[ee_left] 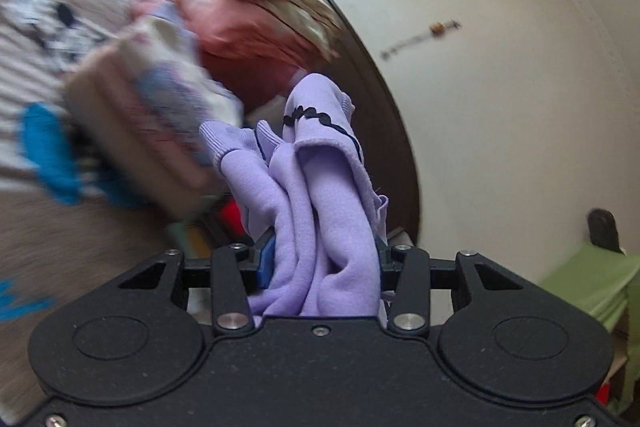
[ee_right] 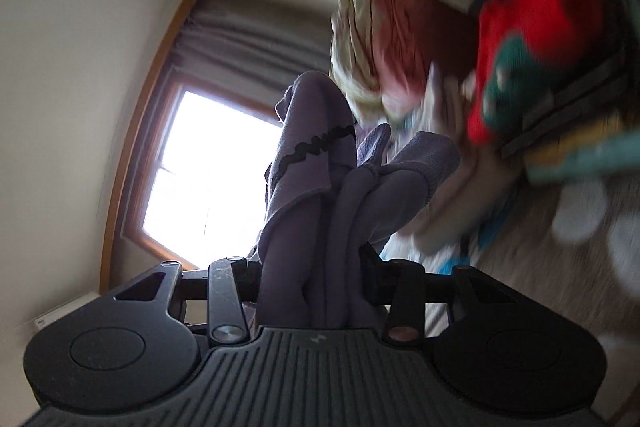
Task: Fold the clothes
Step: 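Lift the folded sweatshirt with both grippers and carry it toward the clothes stack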
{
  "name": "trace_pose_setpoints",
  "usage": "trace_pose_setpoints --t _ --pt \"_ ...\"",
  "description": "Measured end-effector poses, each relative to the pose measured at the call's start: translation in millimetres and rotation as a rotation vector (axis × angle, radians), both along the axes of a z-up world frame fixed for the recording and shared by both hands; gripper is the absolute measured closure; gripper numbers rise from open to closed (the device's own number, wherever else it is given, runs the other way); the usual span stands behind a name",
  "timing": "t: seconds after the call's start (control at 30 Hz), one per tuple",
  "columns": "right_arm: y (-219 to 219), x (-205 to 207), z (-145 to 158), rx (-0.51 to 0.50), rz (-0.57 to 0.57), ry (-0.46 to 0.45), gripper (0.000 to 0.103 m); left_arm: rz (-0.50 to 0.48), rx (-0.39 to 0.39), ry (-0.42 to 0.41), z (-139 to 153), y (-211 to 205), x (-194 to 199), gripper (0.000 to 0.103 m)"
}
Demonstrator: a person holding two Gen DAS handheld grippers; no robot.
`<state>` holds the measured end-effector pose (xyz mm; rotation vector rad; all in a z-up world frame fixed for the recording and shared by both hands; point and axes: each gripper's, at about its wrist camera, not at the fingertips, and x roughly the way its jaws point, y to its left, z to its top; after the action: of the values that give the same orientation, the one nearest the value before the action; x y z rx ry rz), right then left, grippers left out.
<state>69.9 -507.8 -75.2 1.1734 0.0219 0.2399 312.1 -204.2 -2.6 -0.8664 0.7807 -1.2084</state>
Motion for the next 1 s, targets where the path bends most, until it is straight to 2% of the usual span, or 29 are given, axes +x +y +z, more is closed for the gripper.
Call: trace_pose_setpoints --t 0.07,0.3,0.37,0.5,0.6,0.63,0.7,0.77,0.83,0.93,1.0 --pt "-23.7 0.6 10.5 -0.005 -0.061 -0.033 0.059 -0.054 -0.019 -0.019 11.6 -33.3 14.2 0.062" --pt "-103.0 15.5 35.9 0.014 -0.278 -0.128 0.059 -0.198 -0.012 -0.073 40.7 -151.4 76.0 0.062" --pt "-122.7 19.2 29.7 0.031 -0.323 -0.136 0.059 -0.233 -0.007 -0.080 39.6 -178.1 90.9 0.062" --pt "-143.3 29.6 -4.6 0.100 -0.414 -0.097 0.059 -0.296 0.027 -0.086 19.9 -220.5 112.8 0.062" --pt "-158.6 37.5 -30.7 0.153 -0.481 -0.068 0.059 -0.315 0.097 -0.058 -14.7 -243.4 124.3 0.061" --pt "-163.6 40.1 -39.4 0.171 -0.503 -0.058 0.059 -0.316 0.154 -0.033 -32.3 -249.5 126.5 0.061" --pt "-168.3 47.0 -79.1 0.270 -0.532 0.023 0.059 -0.326 0.295 -0.001 -64.9 -261.5 125.8 0.060" --pt "-169.2 49.3 -98.2 0.292 -0.544 0.032 0.061 -0.334 0.272 0.015 -80.9 -259.8 122.4 0.059" --pt "-170.0 51.5 -116.5 0.311 -0.556 0.038 0.061 -0.322 0.272 -0.005 -77.5 -258.2 120.0 0.058" --pt "-177.7 62.9 -111.6 0.292 -0.542 0.053 0.059 -0.298 0.288 -0.015 -76.2 -255.5 121.5 0.053" --pt "-182.4 65.9 -103.3 0.251 -0.529 0.071 0.056 -0.266 0.298 -0.059 -69.0 -250.7 115.9 0.050"
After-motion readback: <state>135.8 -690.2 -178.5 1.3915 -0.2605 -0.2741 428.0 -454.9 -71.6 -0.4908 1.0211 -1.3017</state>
